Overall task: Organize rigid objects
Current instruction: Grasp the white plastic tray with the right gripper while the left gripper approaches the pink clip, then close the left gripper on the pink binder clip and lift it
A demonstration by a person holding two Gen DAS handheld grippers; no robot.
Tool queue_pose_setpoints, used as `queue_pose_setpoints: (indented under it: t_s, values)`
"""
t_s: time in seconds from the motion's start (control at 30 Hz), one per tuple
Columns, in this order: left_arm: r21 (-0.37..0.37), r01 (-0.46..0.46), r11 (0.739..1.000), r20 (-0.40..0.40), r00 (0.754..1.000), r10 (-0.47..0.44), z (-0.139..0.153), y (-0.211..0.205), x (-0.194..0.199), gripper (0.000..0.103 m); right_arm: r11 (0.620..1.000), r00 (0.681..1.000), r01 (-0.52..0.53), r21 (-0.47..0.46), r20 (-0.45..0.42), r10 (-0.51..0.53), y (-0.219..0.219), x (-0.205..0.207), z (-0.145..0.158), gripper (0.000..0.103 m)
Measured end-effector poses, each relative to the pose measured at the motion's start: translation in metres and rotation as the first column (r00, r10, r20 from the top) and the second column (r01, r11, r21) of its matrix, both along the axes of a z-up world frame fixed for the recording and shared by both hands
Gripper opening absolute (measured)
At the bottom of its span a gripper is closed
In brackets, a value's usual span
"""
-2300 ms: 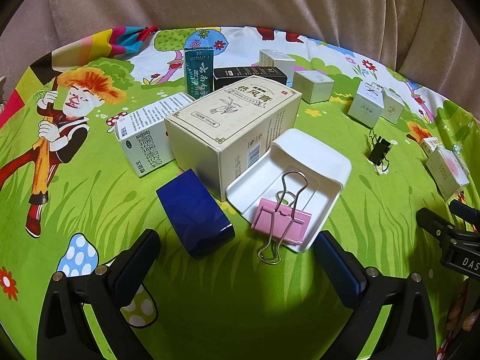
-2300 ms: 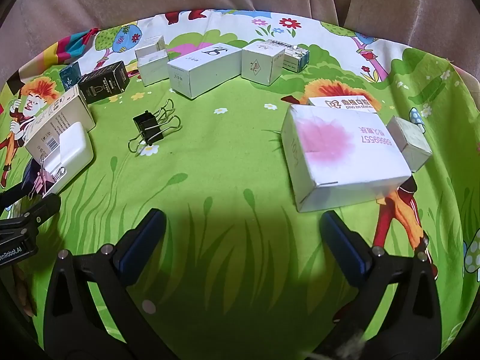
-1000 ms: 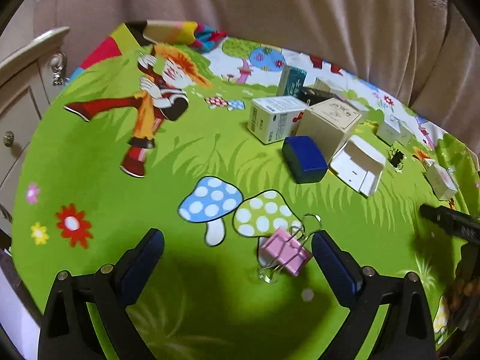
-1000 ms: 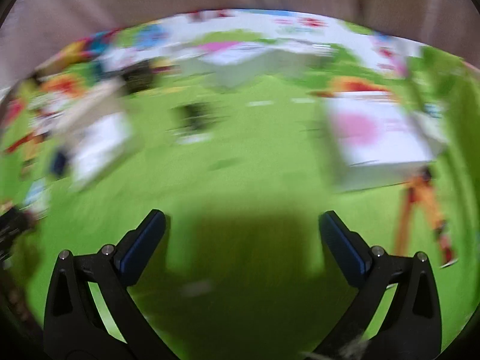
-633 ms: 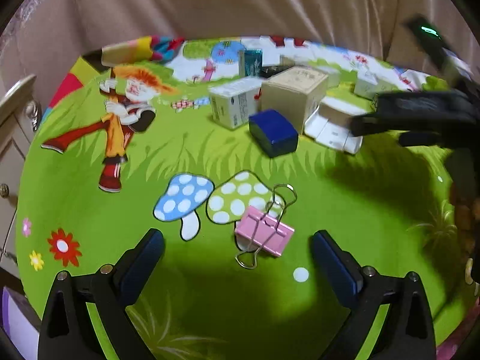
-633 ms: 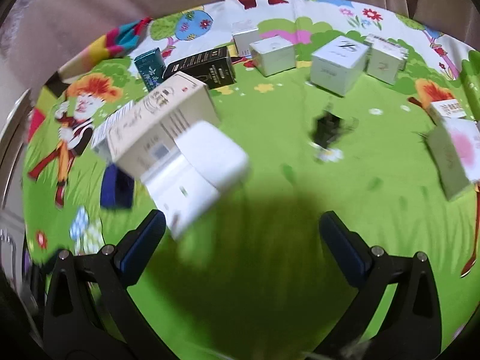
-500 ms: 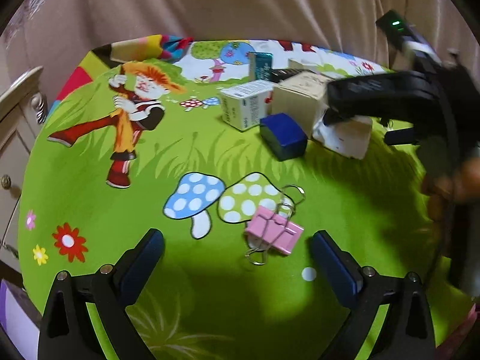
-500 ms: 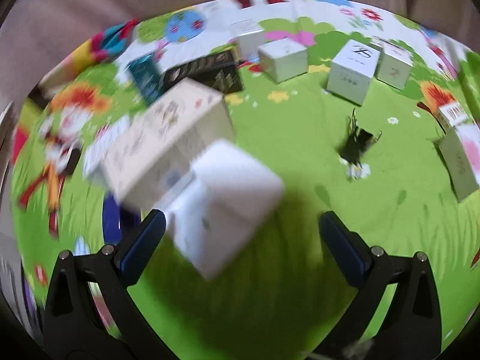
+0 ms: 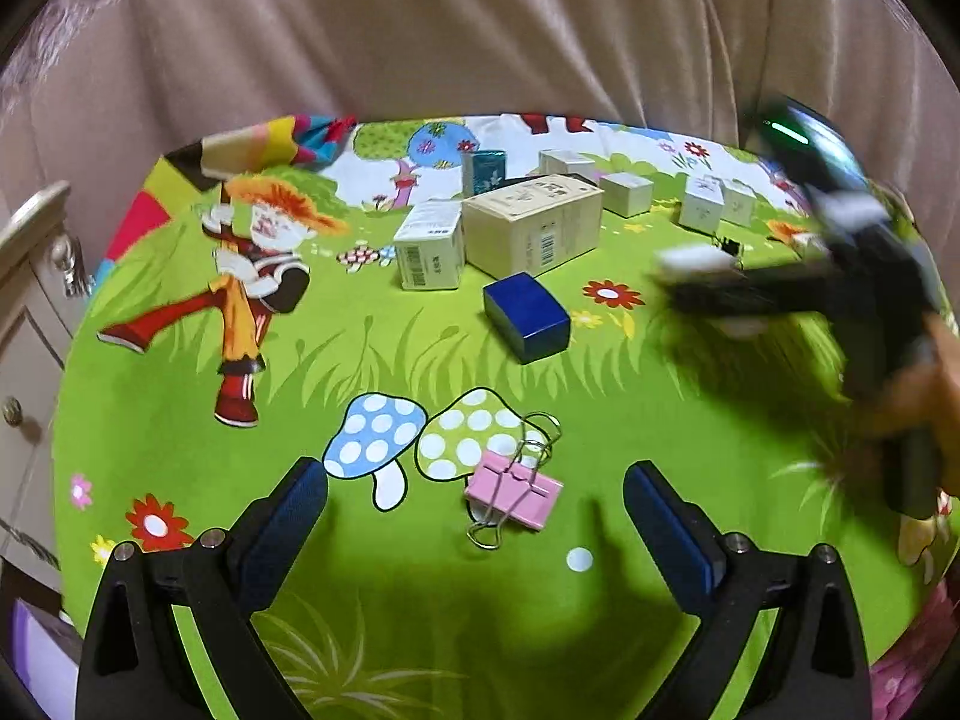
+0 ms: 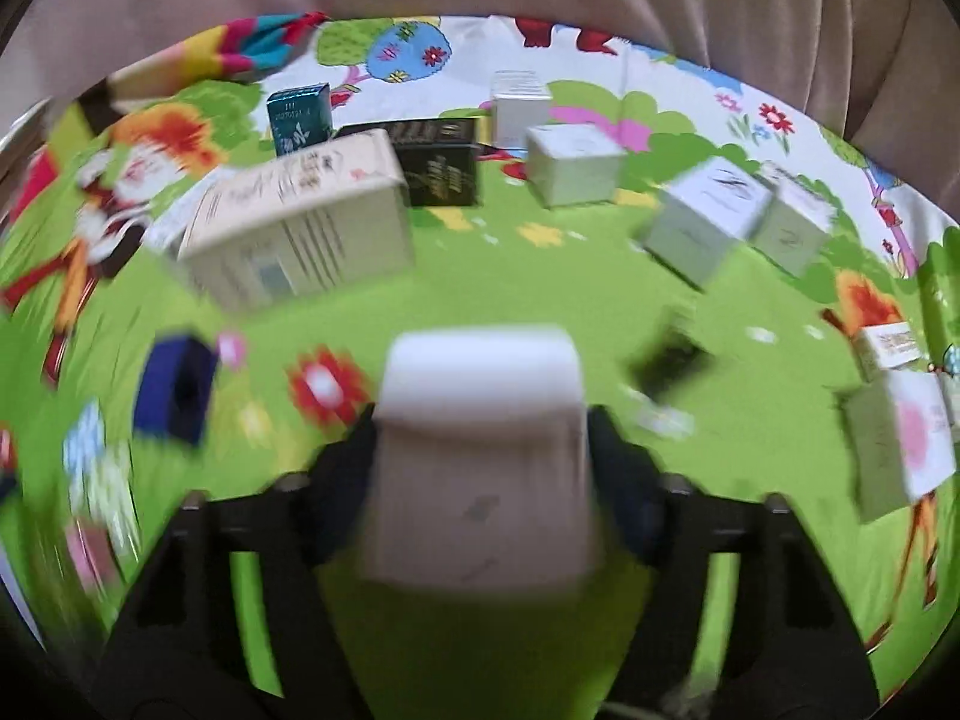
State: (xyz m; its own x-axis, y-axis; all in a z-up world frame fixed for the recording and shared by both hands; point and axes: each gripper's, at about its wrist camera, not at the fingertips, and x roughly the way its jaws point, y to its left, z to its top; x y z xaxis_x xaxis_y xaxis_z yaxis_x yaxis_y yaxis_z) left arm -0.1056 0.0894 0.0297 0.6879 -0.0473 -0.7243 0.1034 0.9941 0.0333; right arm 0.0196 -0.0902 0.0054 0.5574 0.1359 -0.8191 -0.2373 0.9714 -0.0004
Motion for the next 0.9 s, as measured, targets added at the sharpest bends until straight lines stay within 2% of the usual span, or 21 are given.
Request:
queue_pose_setpoints:
  t_s: [0.07, 0.17, 0.27, 0.33, 0.53, 0.57, 0.6, 0.67, 0.7, 0.8, 0.9]
  values:
    - [-0.018, -0.012, 1.0, -0.014, 1.0, 0.011, -0.003, 0.003, 0.005, 0.1, 1.0, 1.0, -0.005, 0.01, -0.004, 0.005, -0.031, -0.008, 0.001, 0.067]
    - [-0.024, -0.015, 1.0, -0.03, 0.999, 0.014, -0.008, 0.003, 0.011, 0.1, 0.996, 0.997, -0.072, 0.042, -0.008, 0.073, -0.053, -0.011, 0.001, 0.069]
    - [-0.032, -0.014, 0.999, -0.041, 0.999, 0.013, -0.011, -0.001, 0.017, 0.1, 0.991, 0.993, -0.119, 0.067, -0.005, 0.12, -0.049, -0.014, 0.001, 0.082]
    - [-0.034, -0.009, 0.999, -0.068, 0.998, 0.007, -0.016, -0.004, 0.027, 0.1, 0.993, 0.993, -0.12, 0.009, 0.001, 0.12, -0.037, -0.011, -0.003, 0.084]
    - [-0.034, 0.01, 0.999, -0.151, 0.988, -0.015, -0.026, -0.012, 0.047, 0.1, 0.998, 0.998, -0.058, 0.011, 0.018, 0.058, -0.035, -0.013, -0.002, 0.083]
    - [-0.026, 0.019, 0.999, -0.154, 0.988, -0.022, -0.026, -0.014, 0.048, 0.095, 0.998, 0.998, -0.054, 0.012, 0.022, 0.054, -0.036, -0.016, -0.001, 0.072]
    - [-0.029, 0.049, 0.998, -0.154, 0.987, -0.053, -0.022, -0.016, 0.048, 0.067, 0.999, 0.998, -0.048, 0.013, 0.037, 0.047, -0.038, -0.019, 0.0, 0.067]
    - [-0.025, 0.075, 0.997, -0.158, 0.984, -0.078, -0.014, -0.021, 0.046, 0.015, 0.998, 0.998, -0.051, 0.026, 0.044, 0.049, -0.041, -0.025, 0.002, 0.067]
    - [-0.029, 0.076, 0.997, -0.179, 0.981, -0.08, -0.013, -0.021, 0.044, 0.015, 0.998, 0.998, -0.05, 0.038, 0.046, 0.048, -0.043, -0.029, 0.003, 0.067]
    - [-0.064, 0.054, 0.997, -0.16, 0.985, -0.064, -0.013, -0.012, 0.024, 0.015, 0.996, 0.998, -0.045, 0.077, 0.045, 0.042, -0.051, -0.043, 0.004, 0.067]
    - [-0.088, 0.012, 0.996, -0.06, 0.998, -0.017, -0.009, 0.002, 0.003, 0.017, 0.996, 0.998, -0.05, 0.068, 0.045, 0.047, -0.053, -0.055, 0.004, 0.067]
